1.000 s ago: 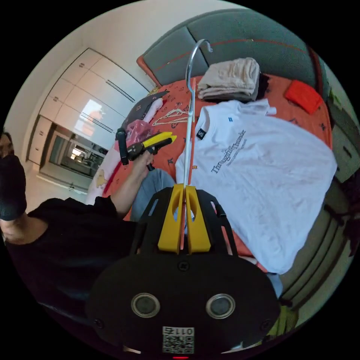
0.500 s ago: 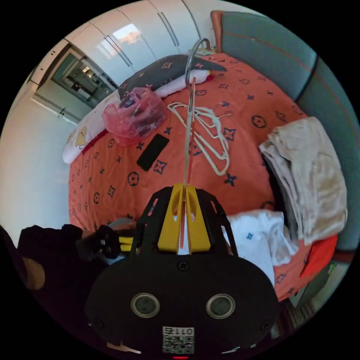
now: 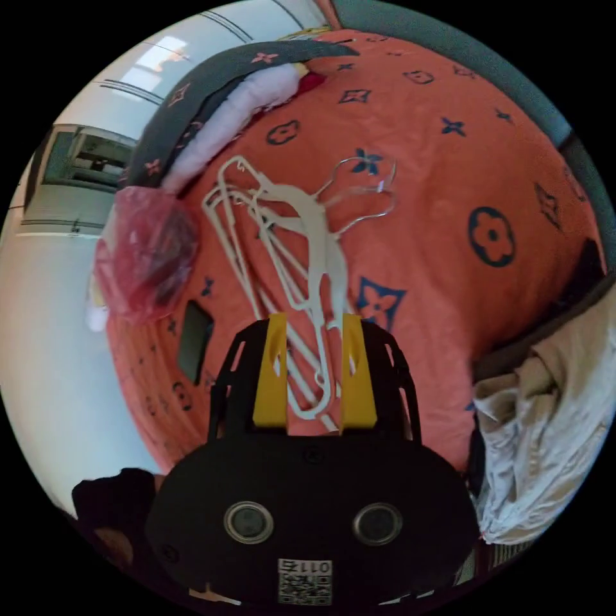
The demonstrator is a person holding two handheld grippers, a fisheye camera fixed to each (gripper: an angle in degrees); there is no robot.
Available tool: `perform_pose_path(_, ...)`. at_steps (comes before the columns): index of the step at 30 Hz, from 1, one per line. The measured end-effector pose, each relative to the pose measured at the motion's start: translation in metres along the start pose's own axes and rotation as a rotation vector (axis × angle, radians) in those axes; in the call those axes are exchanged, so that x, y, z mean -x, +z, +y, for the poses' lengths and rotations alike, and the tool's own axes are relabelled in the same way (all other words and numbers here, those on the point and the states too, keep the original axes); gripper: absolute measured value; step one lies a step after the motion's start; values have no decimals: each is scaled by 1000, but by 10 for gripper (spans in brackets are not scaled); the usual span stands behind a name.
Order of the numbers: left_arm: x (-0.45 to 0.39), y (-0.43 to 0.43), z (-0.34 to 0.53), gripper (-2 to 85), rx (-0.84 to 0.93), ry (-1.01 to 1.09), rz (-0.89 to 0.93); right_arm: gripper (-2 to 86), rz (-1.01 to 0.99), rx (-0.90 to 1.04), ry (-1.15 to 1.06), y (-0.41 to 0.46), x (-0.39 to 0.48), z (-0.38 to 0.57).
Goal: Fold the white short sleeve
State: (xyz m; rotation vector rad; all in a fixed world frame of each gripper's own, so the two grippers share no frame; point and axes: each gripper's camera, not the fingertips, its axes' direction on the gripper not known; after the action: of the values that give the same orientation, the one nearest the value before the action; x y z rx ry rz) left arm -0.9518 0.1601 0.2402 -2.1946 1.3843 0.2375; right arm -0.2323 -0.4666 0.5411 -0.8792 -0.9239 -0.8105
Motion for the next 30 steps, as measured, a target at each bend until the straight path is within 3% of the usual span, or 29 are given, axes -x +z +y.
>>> perform_pose_path(3,8,1,-15,2,31,5,-5,108,164,-40,-48,-19,6,28)
perform_pose_path(8,23,-12,-36,5,17,-8,-32,82,385,-380,-157,-94,49,181)
perform_pose_path(16,57,-74,-67,37,-133,-109,-94,60,293,-428,220,-53,58,471)
perform_pose_path(20,94,-109,-69,65,-212,-242,-107,50,332,-488,368,-20,69,539)
perform_pose_path(22,125,-122,-75,94,-223,-282,-3,44,393,-430,397,-4,74,560)
perform_pose_path(23,132,-123,-80,102,-199,-275,14,43,403,-415,401,-1,75,563)
perform_pose_path(26,157,-109,-114,142,87,-181,127,44,409,-362,399,7,75,576)
perform_pose_path(28,176,-75,-134,174,371,-135,258,54,367,-360,424,10,70,583)
perform_pose_path(30,191,-48,-137,185,525,-172,413,70,294,-365,448,15,68,587)
